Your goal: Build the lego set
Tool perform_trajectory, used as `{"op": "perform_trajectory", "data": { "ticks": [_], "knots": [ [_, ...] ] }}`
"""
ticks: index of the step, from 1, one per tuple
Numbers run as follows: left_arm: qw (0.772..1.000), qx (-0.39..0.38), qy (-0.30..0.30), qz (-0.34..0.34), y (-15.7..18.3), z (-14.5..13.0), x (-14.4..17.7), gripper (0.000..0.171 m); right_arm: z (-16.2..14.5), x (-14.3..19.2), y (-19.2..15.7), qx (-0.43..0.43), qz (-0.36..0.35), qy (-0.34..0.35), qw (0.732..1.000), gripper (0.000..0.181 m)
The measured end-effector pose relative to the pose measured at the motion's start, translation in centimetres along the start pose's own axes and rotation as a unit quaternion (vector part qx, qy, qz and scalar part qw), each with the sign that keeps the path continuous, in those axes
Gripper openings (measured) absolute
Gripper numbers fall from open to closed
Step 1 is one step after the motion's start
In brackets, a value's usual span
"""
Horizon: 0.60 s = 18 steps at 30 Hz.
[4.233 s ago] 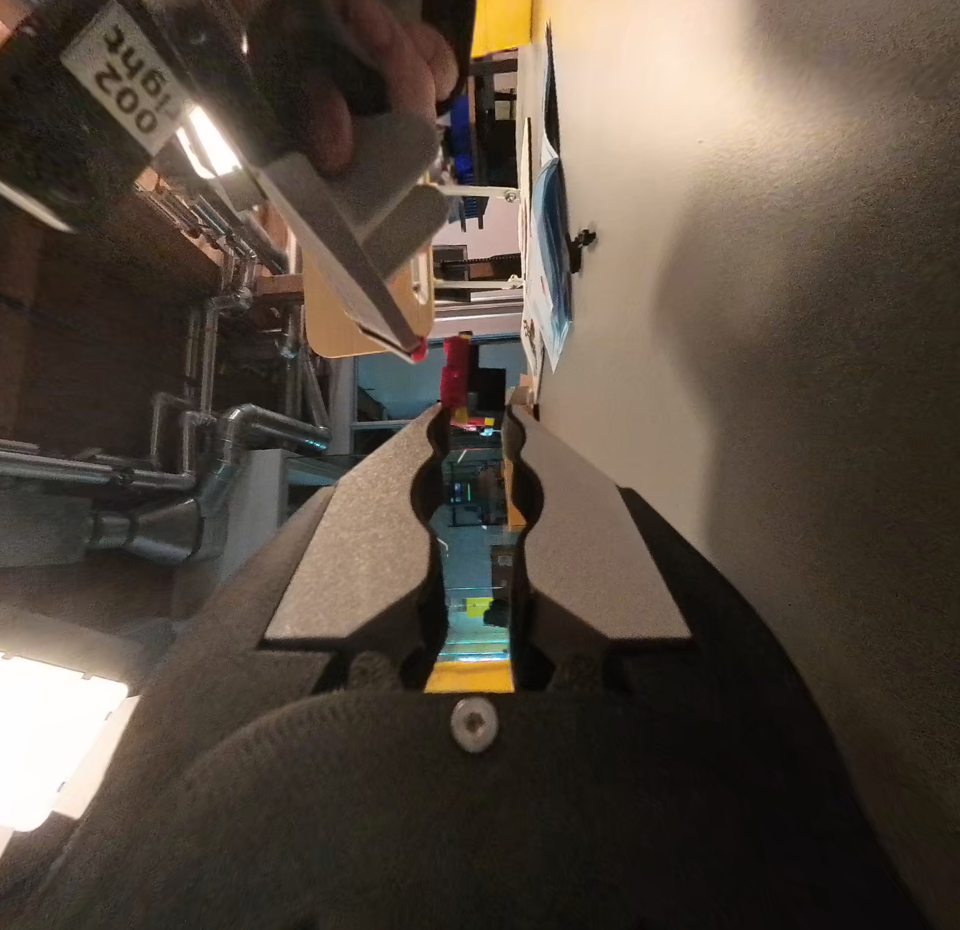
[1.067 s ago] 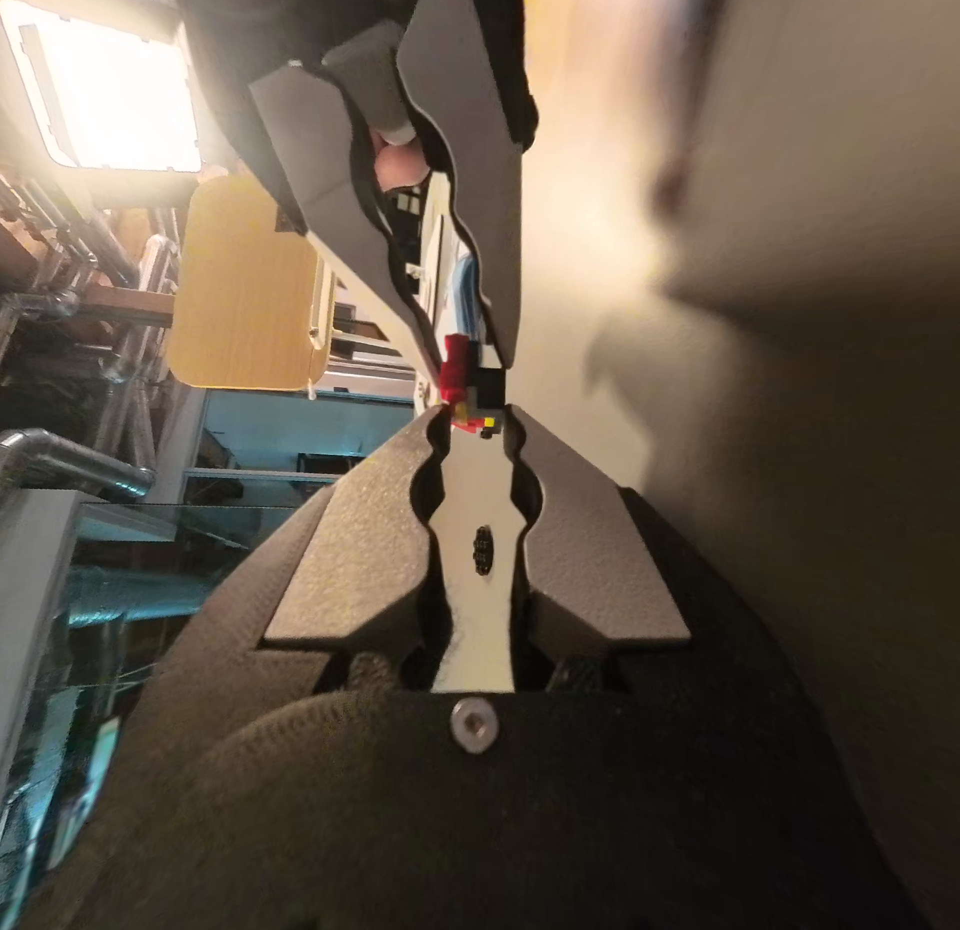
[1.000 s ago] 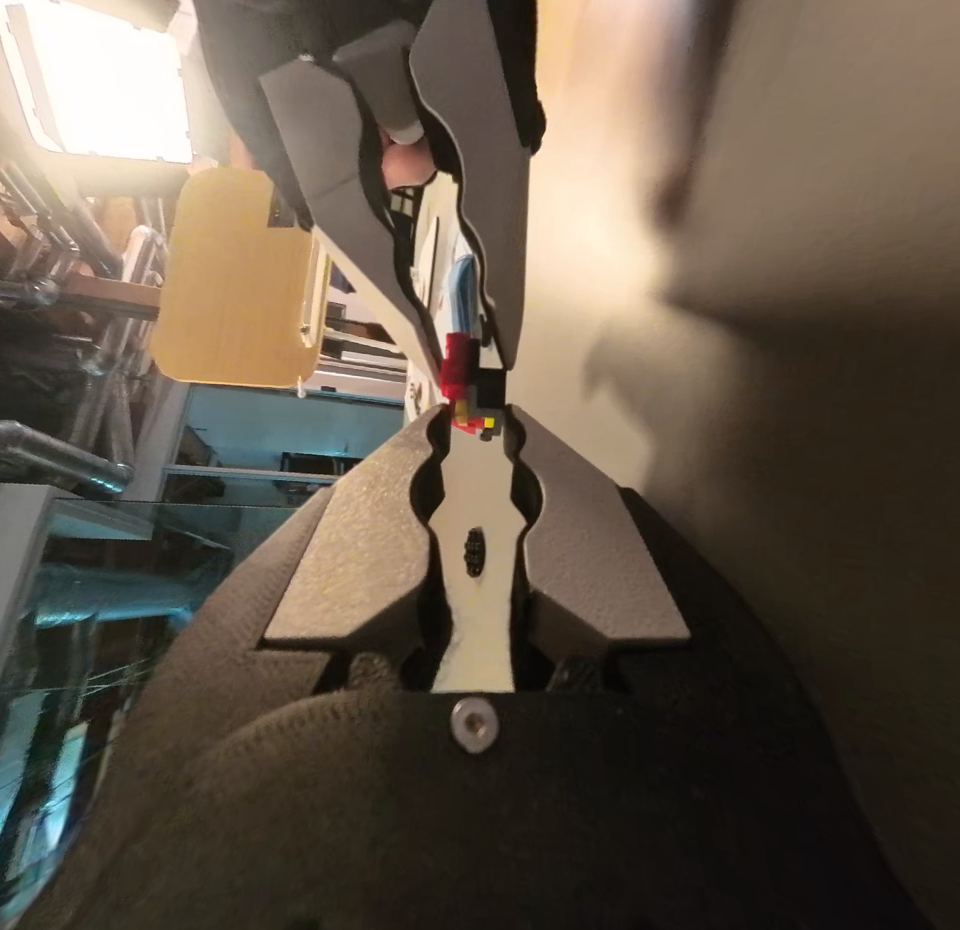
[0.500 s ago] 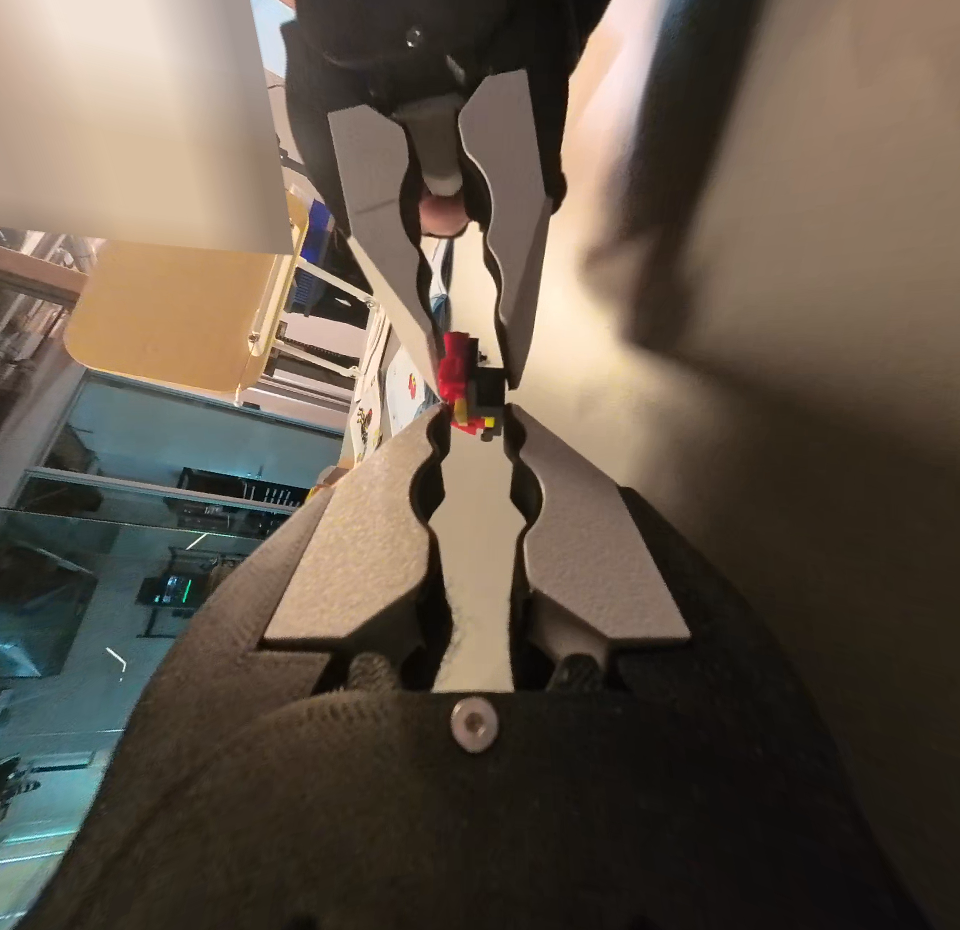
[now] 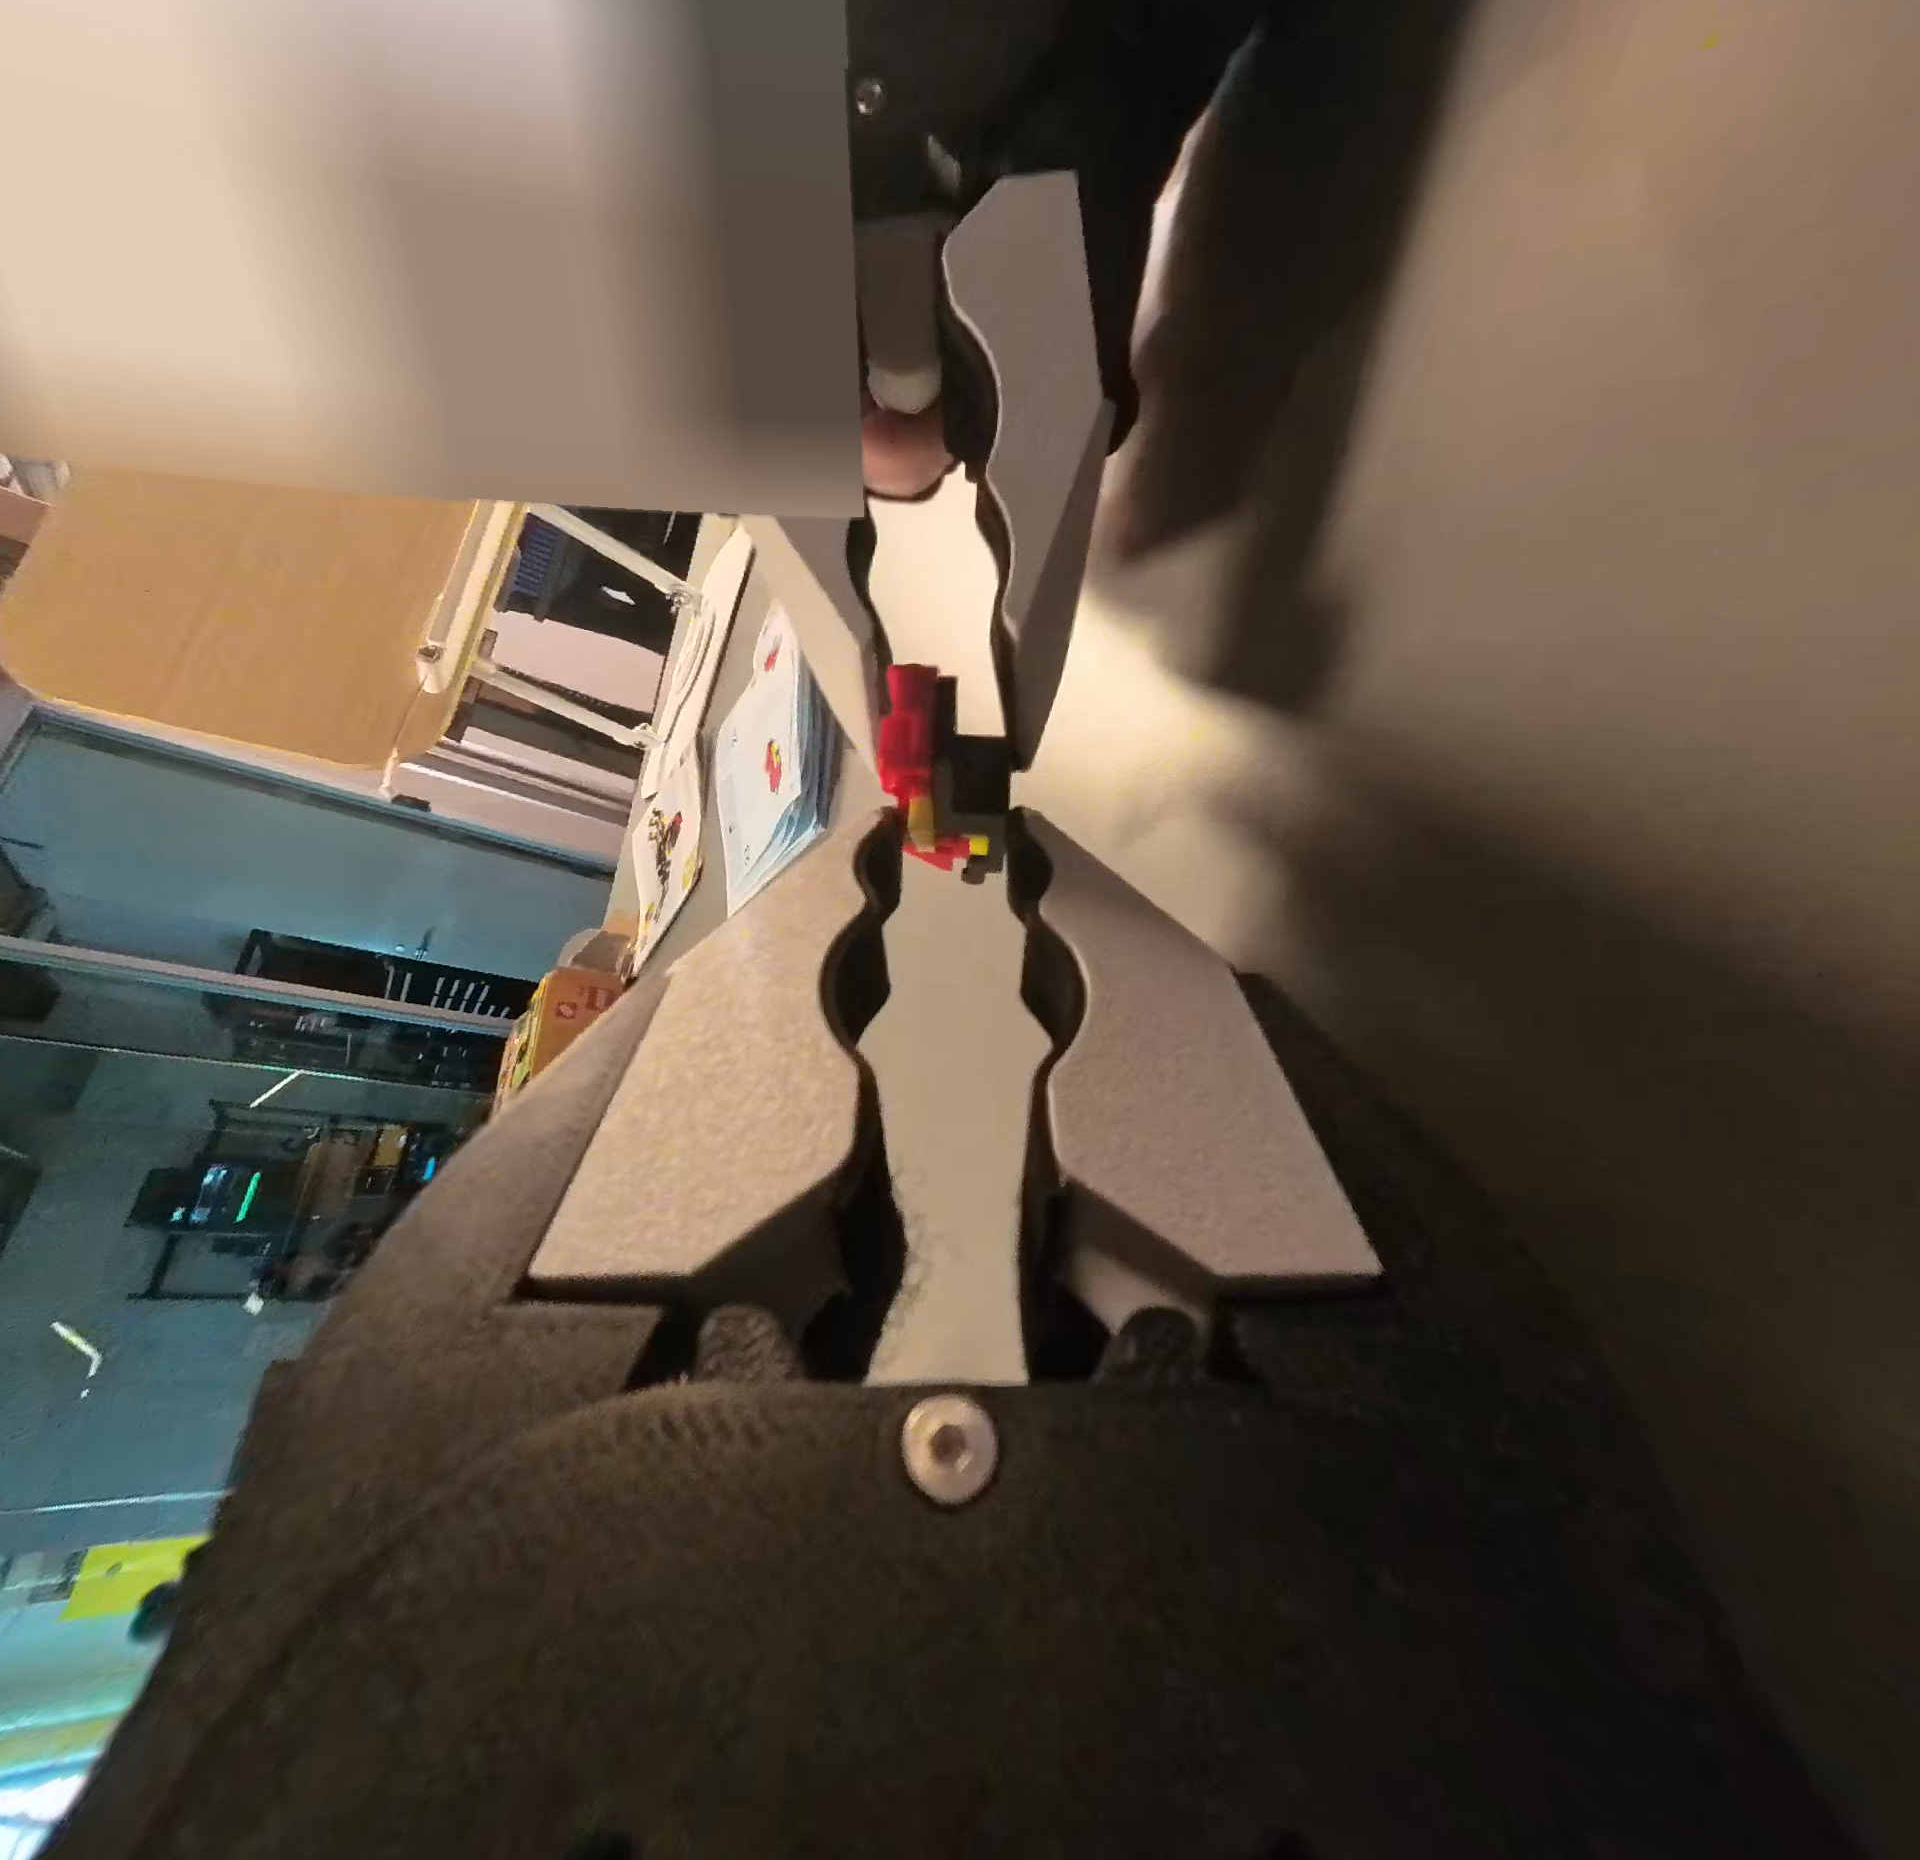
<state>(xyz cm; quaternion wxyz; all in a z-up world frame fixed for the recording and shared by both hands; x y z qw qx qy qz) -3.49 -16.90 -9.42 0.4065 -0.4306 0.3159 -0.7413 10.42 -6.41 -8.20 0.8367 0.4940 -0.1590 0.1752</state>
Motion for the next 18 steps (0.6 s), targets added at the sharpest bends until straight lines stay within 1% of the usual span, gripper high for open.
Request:
{"op": "perform_trajectory", "data": {
  "ticks": [8,11,18],
  "knots": [
    [0.995,0.039,0.061,-0.063,-0.08,-0.37,0.77,0.019,-0.13,0.19,-0.2,-0.038,0.036,0.07,0.996,0.018],
    [0.993,0.049,0.071,-0.079,-0.04,-0.41,0.86,0.019,-0.15,0.24,-0.21,-0.04,0.052,0.078,0.995,0.016],
    [0.989,0.064,0.085,-0.105,0.04,-0.44,1.0,0.019,-0.07,0.34,-0.34,-0.041,0.063,0.084,0.994,0.016]
  ]
}}
Point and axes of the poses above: each gripper's, where its closed fingertips meet, x back along the fingers, z out of its top, y = z × x across the jaws, the point moved 10 cm from there along x, back along the fingers, and after that the axes turned 12 degrees about -y, right-handed, at the moved point
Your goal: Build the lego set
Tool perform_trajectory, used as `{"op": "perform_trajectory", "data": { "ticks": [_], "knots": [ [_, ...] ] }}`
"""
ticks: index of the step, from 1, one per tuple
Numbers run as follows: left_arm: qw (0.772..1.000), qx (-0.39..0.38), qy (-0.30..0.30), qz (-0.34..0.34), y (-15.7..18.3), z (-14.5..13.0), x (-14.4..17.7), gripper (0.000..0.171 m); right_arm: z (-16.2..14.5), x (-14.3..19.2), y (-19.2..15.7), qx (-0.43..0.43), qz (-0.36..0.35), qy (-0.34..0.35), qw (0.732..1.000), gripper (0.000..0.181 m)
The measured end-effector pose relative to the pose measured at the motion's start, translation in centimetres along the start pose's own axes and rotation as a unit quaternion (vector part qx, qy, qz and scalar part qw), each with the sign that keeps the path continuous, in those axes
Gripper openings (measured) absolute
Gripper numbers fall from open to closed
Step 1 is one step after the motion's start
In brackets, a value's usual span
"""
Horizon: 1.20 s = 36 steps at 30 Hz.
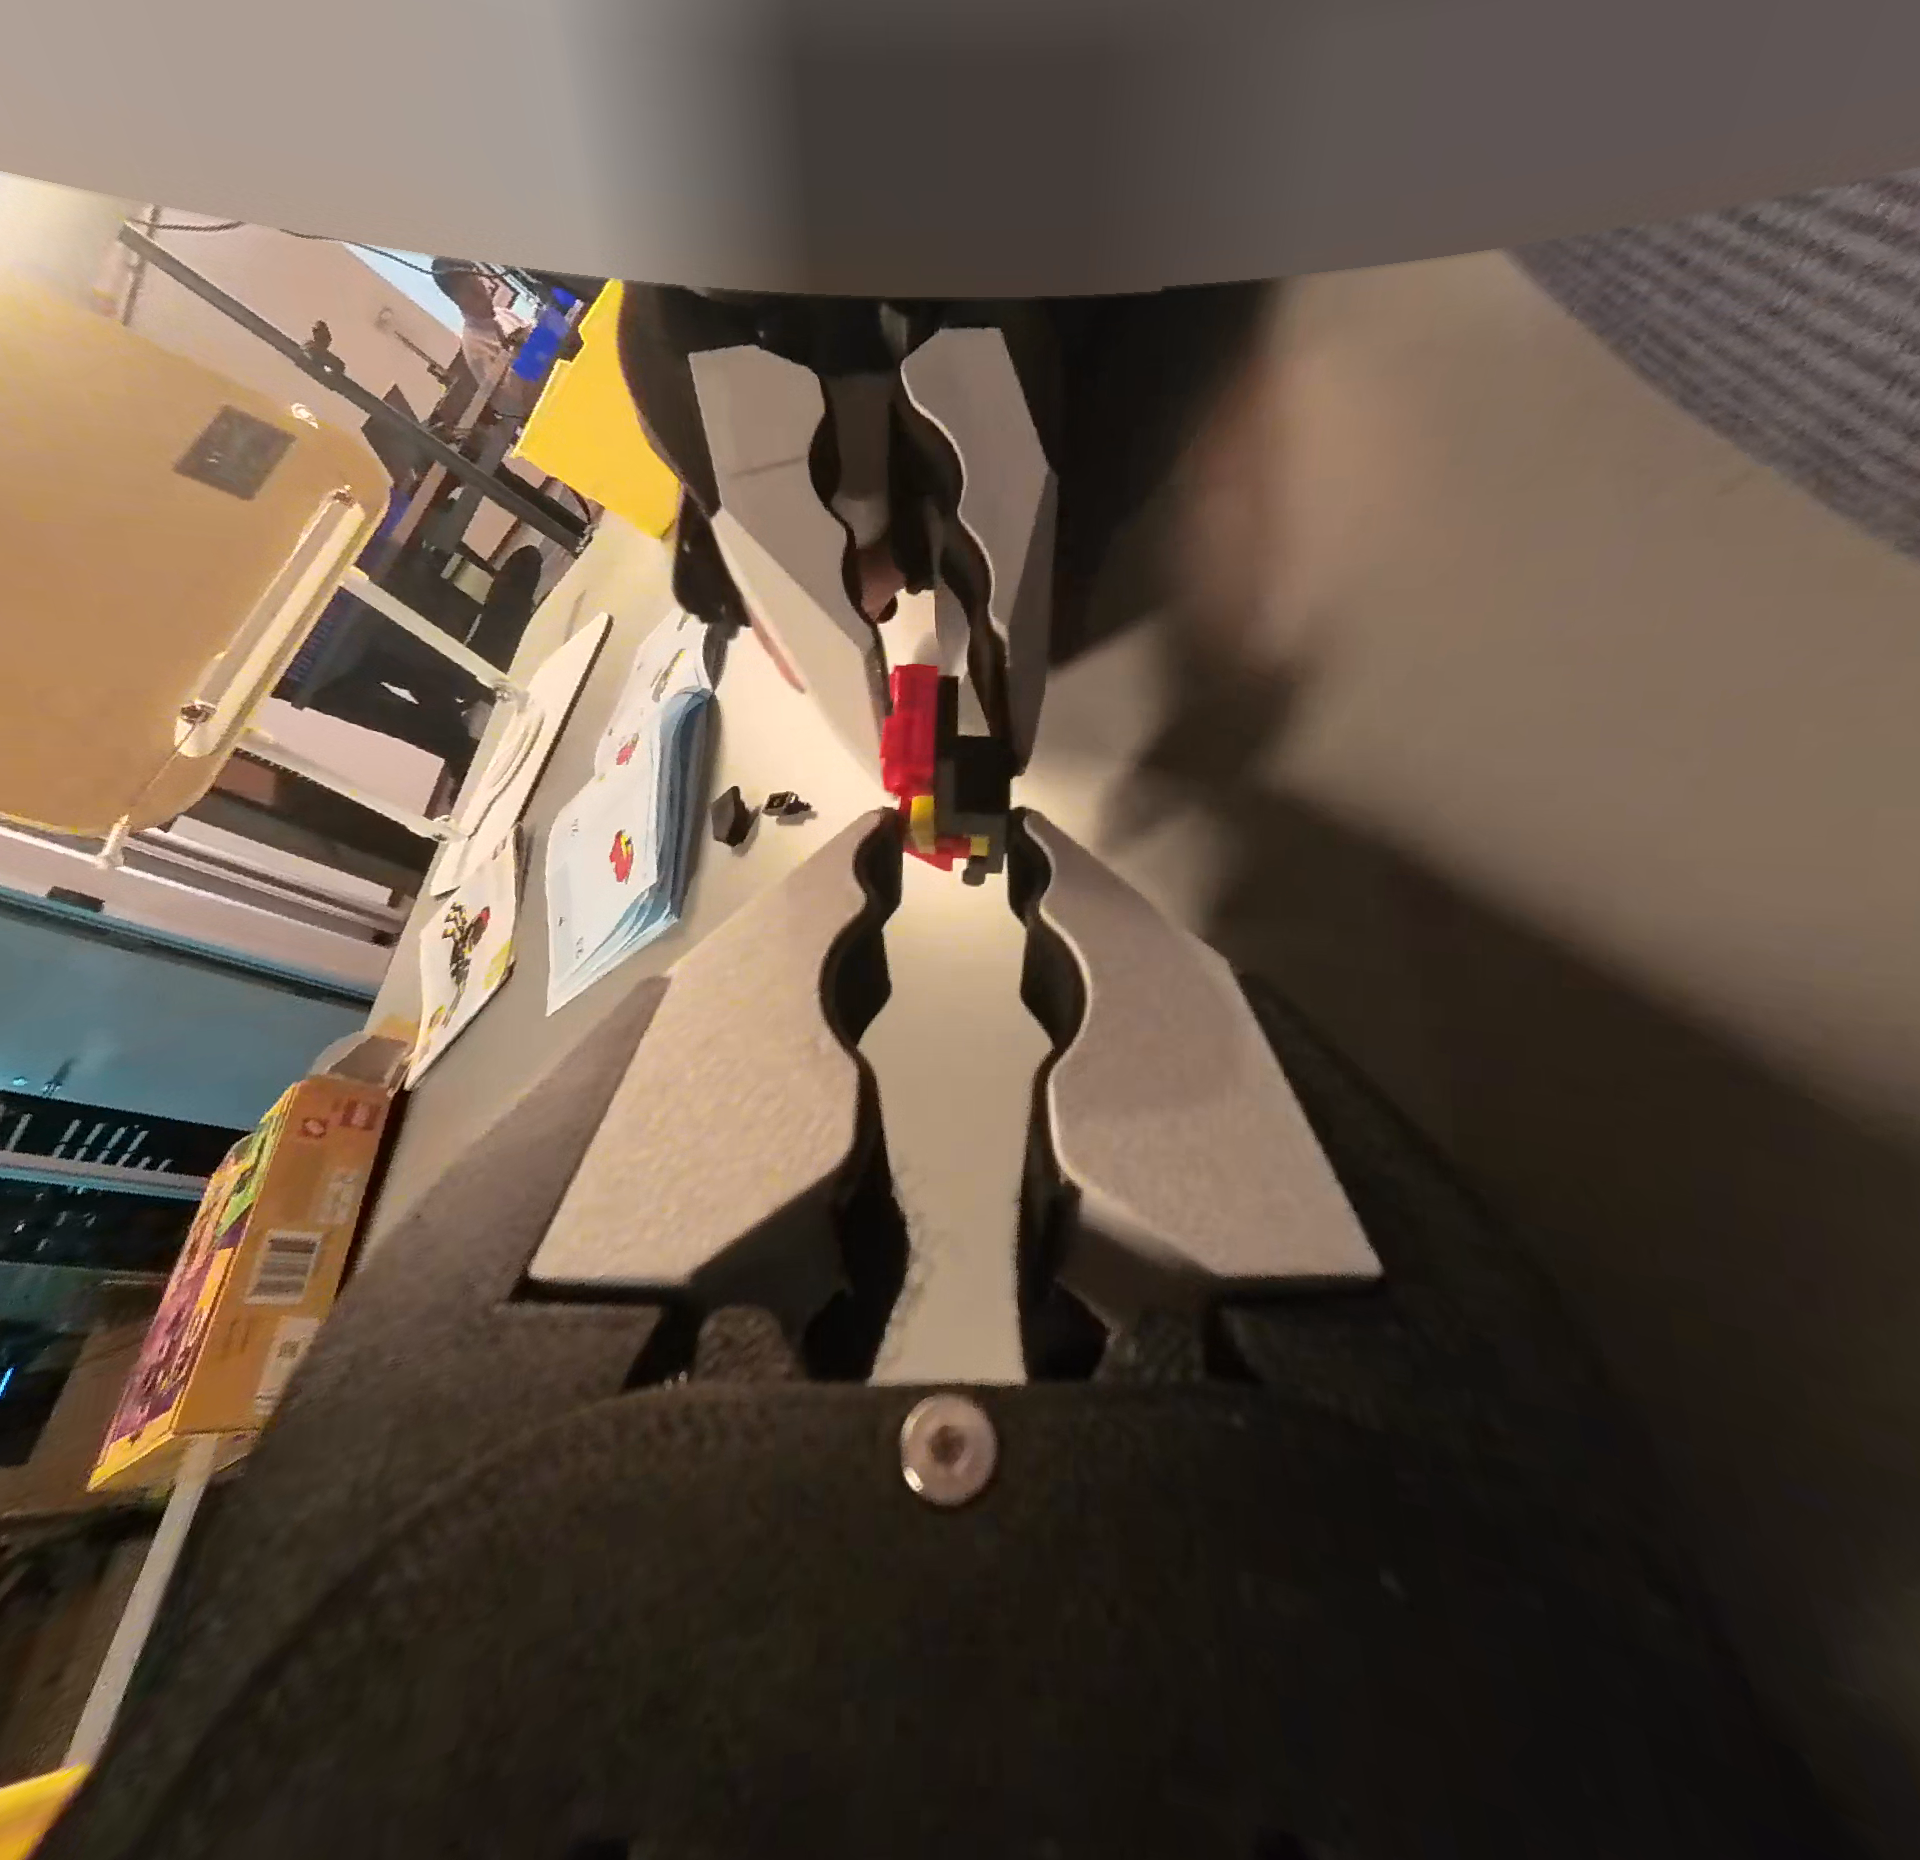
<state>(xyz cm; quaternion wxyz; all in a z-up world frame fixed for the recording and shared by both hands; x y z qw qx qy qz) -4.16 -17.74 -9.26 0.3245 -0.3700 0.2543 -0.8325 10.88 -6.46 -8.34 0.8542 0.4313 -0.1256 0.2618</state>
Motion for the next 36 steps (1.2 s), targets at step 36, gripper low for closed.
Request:
{"op": "perform_trajectory", "data": {
  "ticks": [36],
  "knots": [
    [0.913,-0.196,-0.253,0.252,-0.8,0.6,-6.6,0.019,-13.7,16.6,5.2,0.024,-0.521,-0.297,0.8,0.039]
  ]
}}
Point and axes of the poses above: each gripper's, where its closed fingertips meet, x back along the fingers, z out of its top, y = z × x across the jaws, the point moved 10 cm from there along x, back along the fingers, and after that the axes turned 12 degrees about -y, right-handed, at the moved point
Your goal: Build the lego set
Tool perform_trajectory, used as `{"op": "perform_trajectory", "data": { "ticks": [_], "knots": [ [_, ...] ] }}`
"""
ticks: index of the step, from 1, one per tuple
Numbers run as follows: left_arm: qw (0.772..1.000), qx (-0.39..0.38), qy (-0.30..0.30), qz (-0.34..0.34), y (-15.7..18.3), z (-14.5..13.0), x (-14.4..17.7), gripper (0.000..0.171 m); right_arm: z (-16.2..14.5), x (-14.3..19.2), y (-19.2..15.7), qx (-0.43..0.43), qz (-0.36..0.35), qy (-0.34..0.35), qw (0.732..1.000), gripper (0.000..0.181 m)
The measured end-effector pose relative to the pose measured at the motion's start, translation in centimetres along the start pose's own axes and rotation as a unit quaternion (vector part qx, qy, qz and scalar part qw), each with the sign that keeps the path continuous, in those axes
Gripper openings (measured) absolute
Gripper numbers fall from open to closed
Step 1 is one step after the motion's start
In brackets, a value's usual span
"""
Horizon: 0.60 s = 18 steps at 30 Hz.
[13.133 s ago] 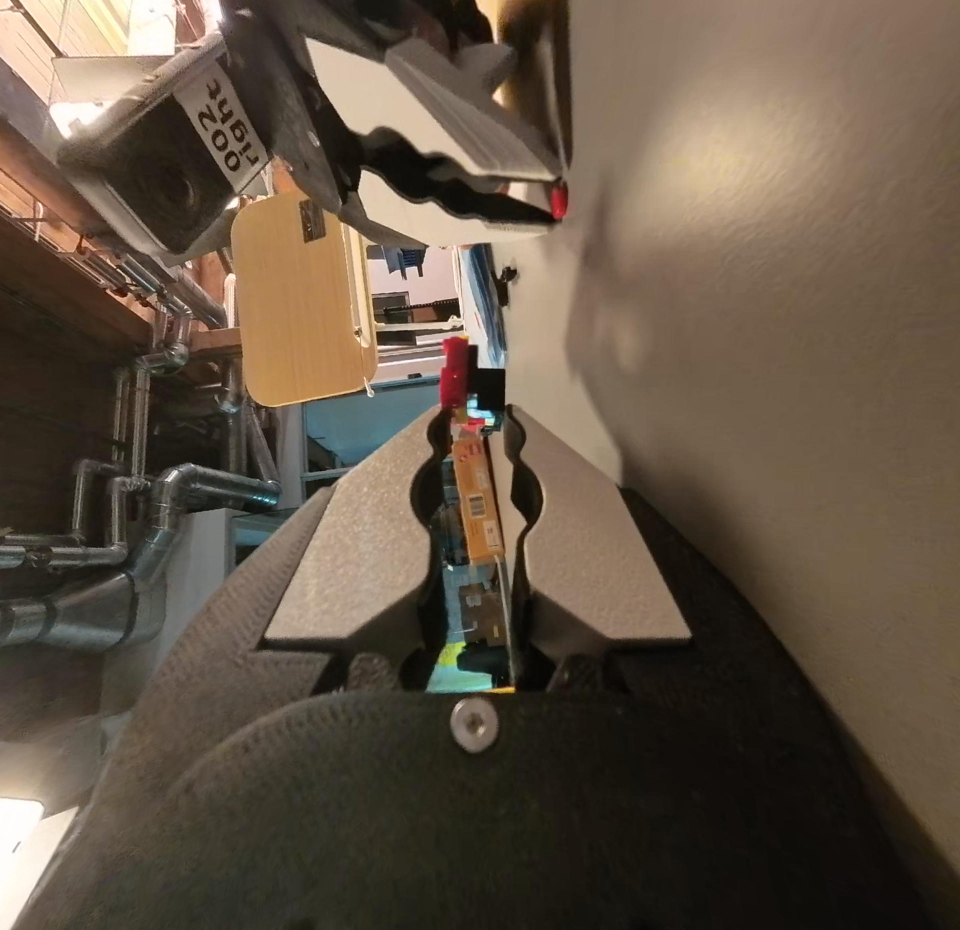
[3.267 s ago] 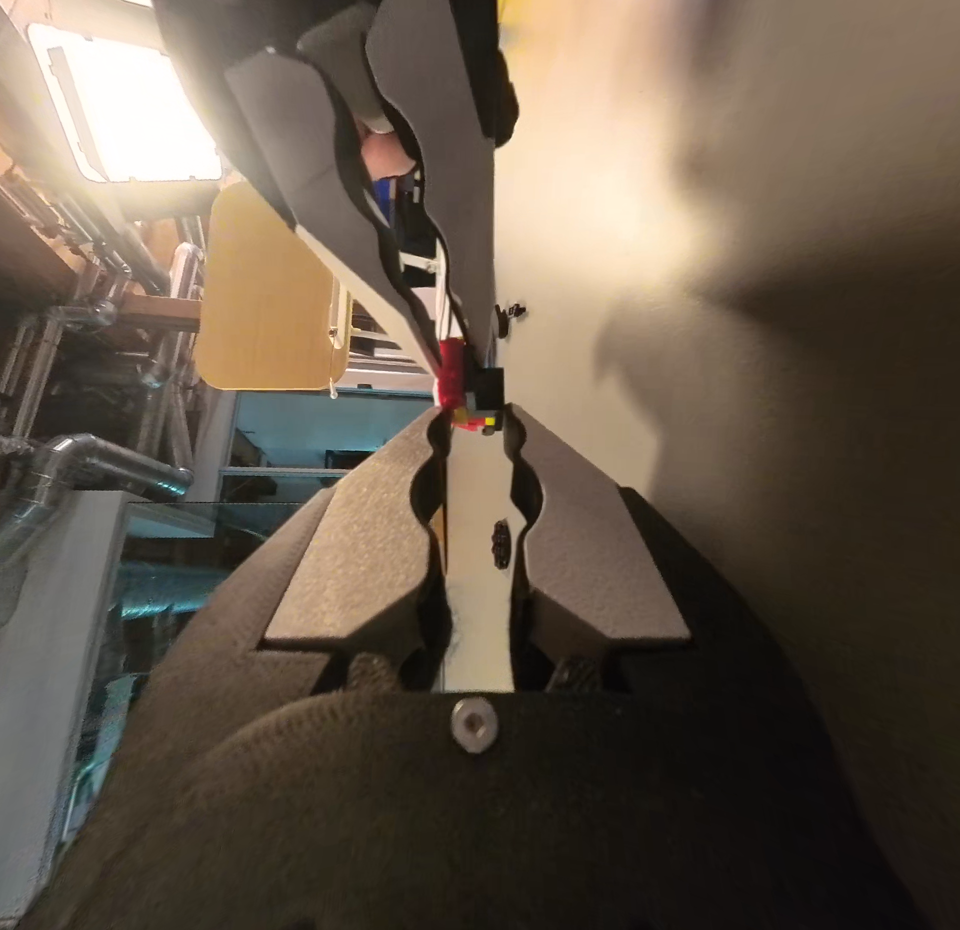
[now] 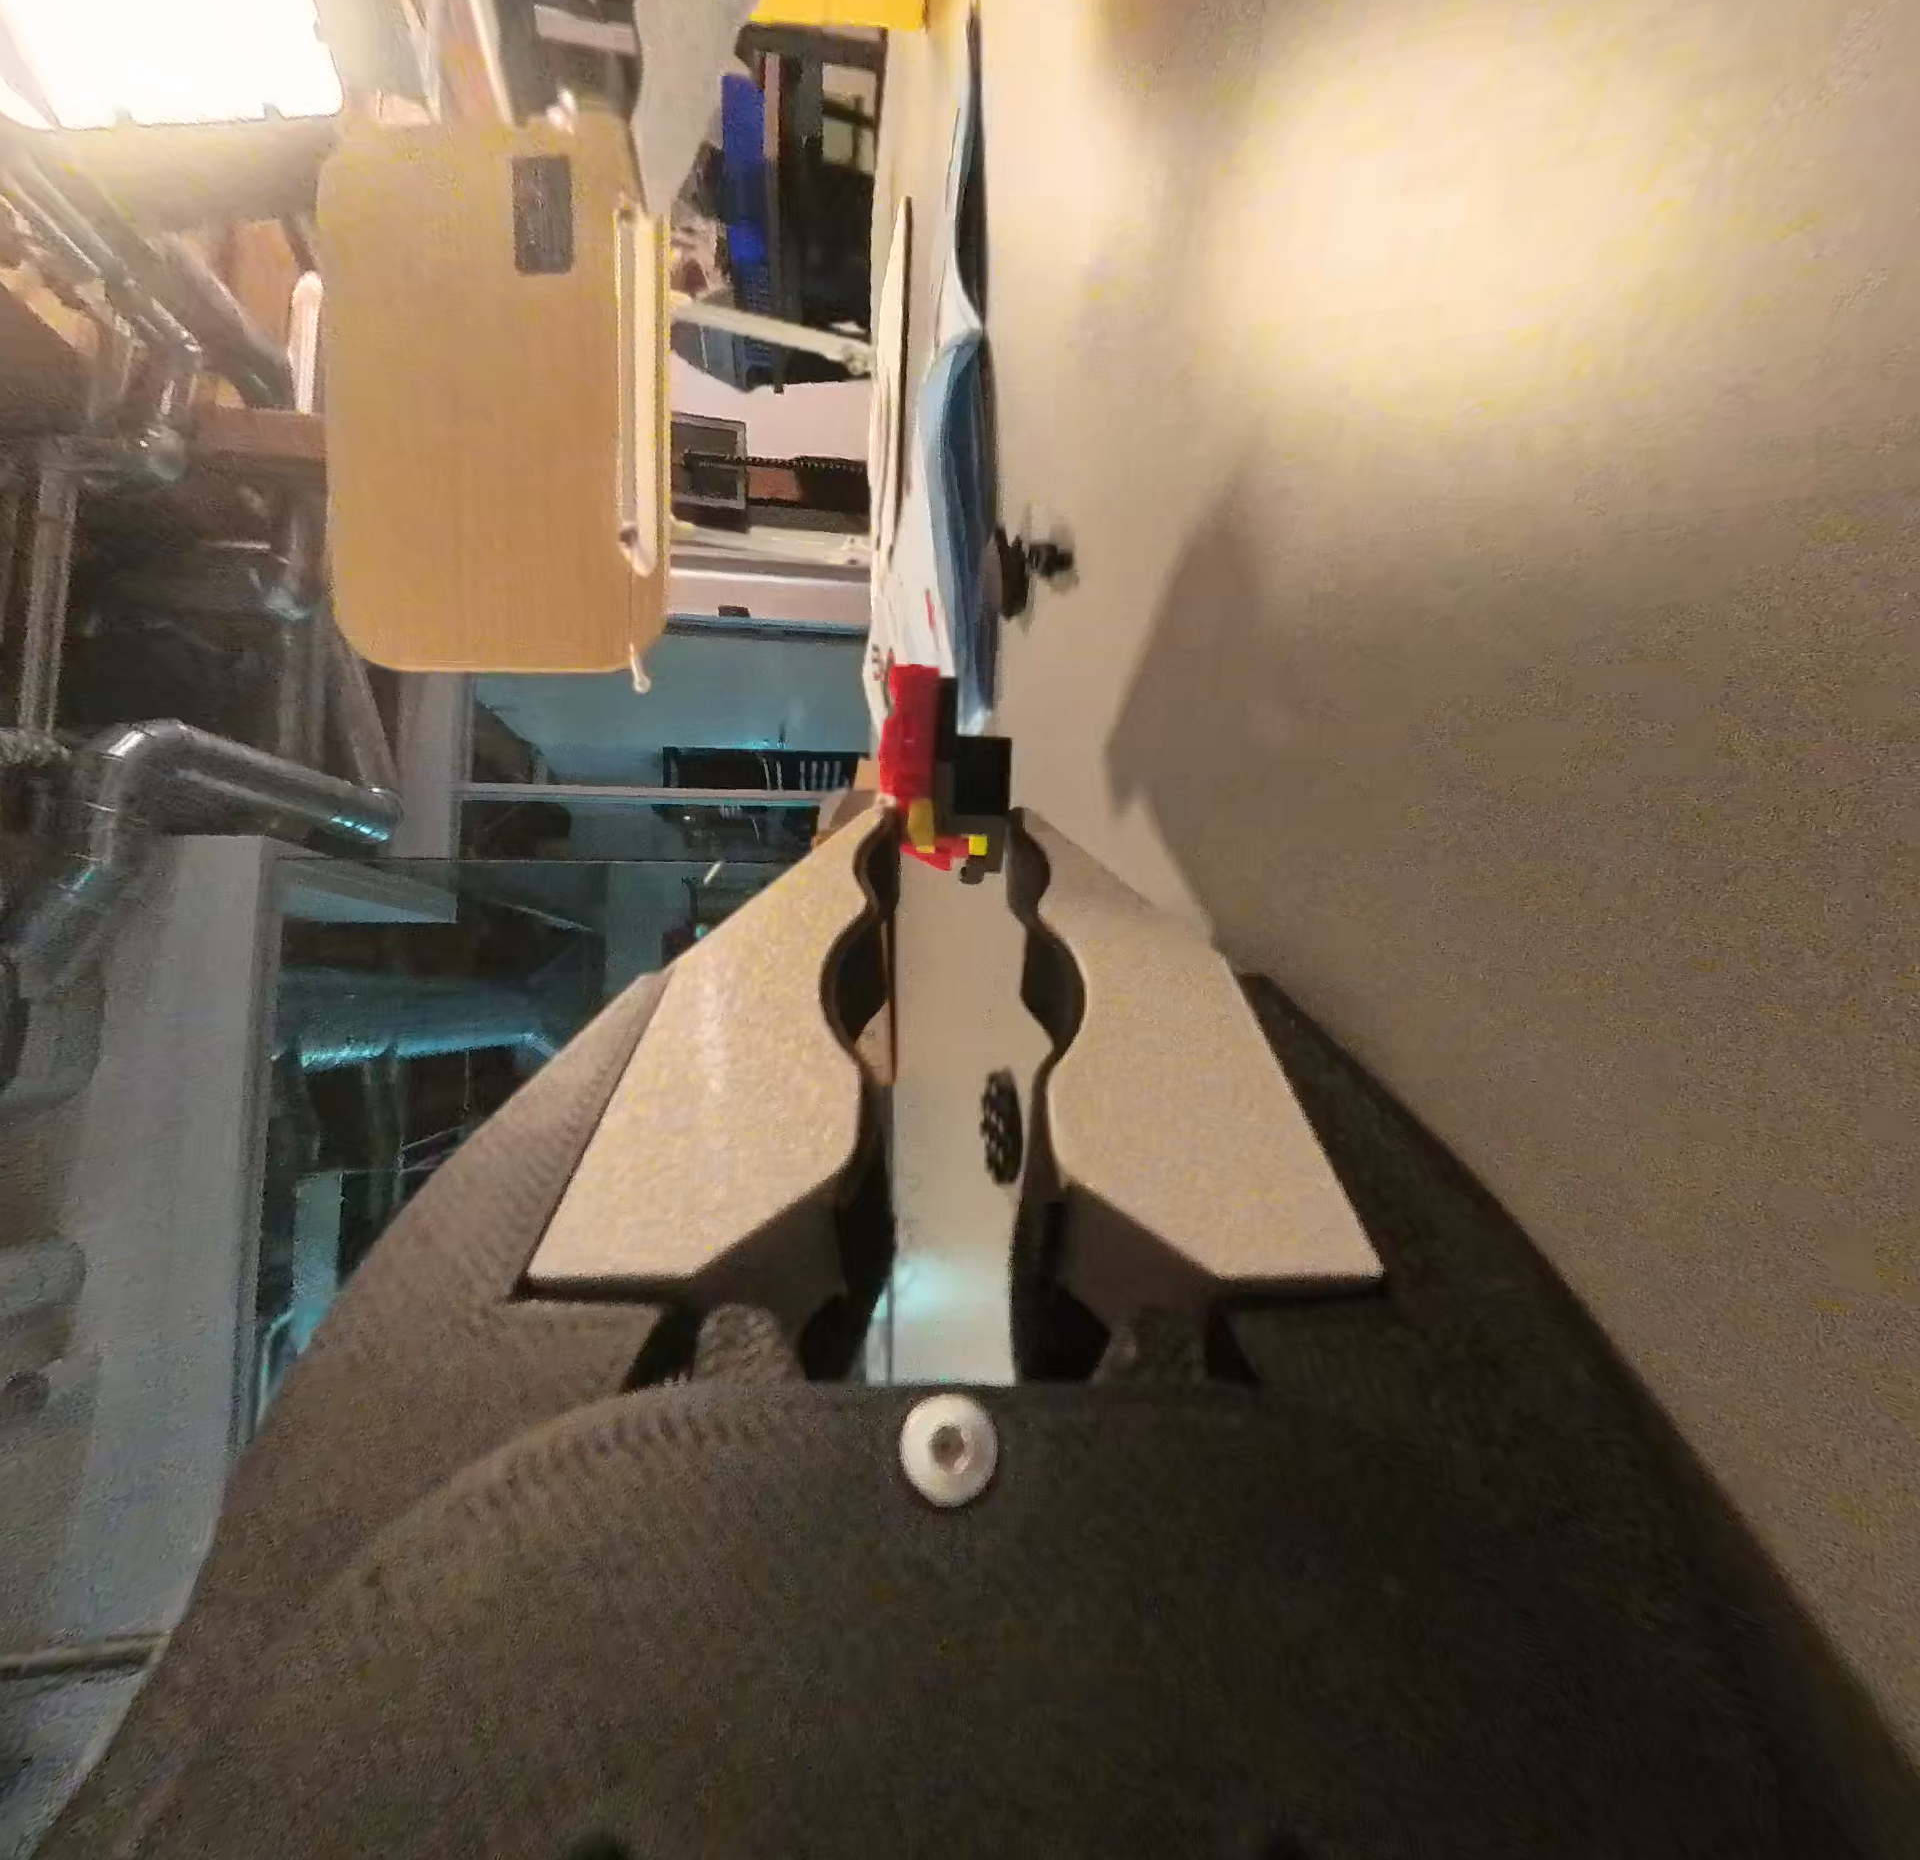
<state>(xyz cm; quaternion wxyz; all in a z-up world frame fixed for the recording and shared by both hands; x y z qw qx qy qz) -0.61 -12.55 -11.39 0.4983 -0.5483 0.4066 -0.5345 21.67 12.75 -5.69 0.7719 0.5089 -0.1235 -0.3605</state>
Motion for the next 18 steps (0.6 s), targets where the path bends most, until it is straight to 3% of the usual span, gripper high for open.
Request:
{"op": "perform_trajectory", "data": {
  "ticks": [6,18],
  "knots": [
    [1.0,0.012,0.008,-0.025,0.0,3.0,-1.6,0.02,-4.0,-0.9,1.7,-0.126,-0.007,-0.046,0.991,0.044],
    [0.991,-0.025,0.03,-0.125,-0.9,4.5,-2.9,0.025,-4.5,-0.8,2.3,-0.21,0.022,-0.004,0.978,0.043]
  ]
}}
Point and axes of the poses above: each gripper's, where its closed fingertips meet, x back along the fingers, z out of its top, y = z × x across the jaws, the point moved 10 cm from there along x, back along the fingers, and after that the axes turned 12 degrees about -y, right-handed, at the moved point
